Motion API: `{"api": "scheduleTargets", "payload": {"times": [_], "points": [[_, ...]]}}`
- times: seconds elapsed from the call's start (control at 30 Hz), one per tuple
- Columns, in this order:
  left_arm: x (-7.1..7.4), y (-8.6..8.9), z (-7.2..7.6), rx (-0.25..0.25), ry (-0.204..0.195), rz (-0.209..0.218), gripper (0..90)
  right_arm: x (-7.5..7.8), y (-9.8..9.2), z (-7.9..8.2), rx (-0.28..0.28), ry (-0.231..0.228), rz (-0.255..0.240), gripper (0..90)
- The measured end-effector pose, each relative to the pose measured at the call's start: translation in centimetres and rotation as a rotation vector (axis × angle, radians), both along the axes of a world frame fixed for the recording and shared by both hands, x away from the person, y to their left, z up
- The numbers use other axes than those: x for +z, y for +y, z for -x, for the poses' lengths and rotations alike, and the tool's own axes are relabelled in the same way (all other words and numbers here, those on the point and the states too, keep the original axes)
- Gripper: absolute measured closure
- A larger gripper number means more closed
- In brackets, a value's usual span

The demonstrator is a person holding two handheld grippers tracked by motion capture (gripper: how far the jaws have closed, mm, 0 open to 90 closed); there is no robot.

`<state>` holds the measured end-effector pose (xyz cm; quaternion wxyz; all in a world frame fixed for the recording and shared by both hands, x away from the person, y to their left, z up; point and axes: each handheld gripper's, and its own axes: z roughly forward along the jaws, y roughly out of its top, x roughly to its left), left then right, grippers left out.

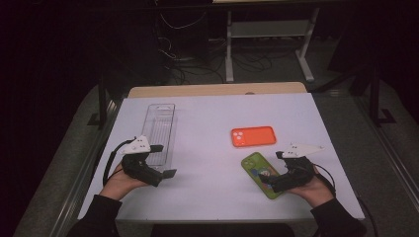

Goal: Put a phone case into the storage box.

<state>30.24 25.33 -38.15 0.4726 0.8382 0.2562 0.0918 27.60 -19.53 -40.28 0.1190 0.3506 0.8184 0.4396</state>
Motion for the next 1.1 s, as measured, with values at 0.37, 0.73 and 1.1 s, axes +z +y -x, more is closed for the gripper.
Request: {"api": "scheduleTargets", "payload": {"times": [0.37,0.73,1.1], "points": [[0.0,-0.1,0.0,-0.009,0.0,-0.004,0.0,0.3,0.0,-0.1,-0.009,0.0,0.012,0.0],[0.0,-0.1,0.0,-0.006,0.007,-0.006,0.0,0.7,1.0,-1.8,-0.022,0.024,0.025,2.6],[-0.1,-0.1,-0.2,-0.007,0.01,-0.013,0.0,0.6,2.5,-4.7,-0.046,0.082,0.04,33.8]]}}
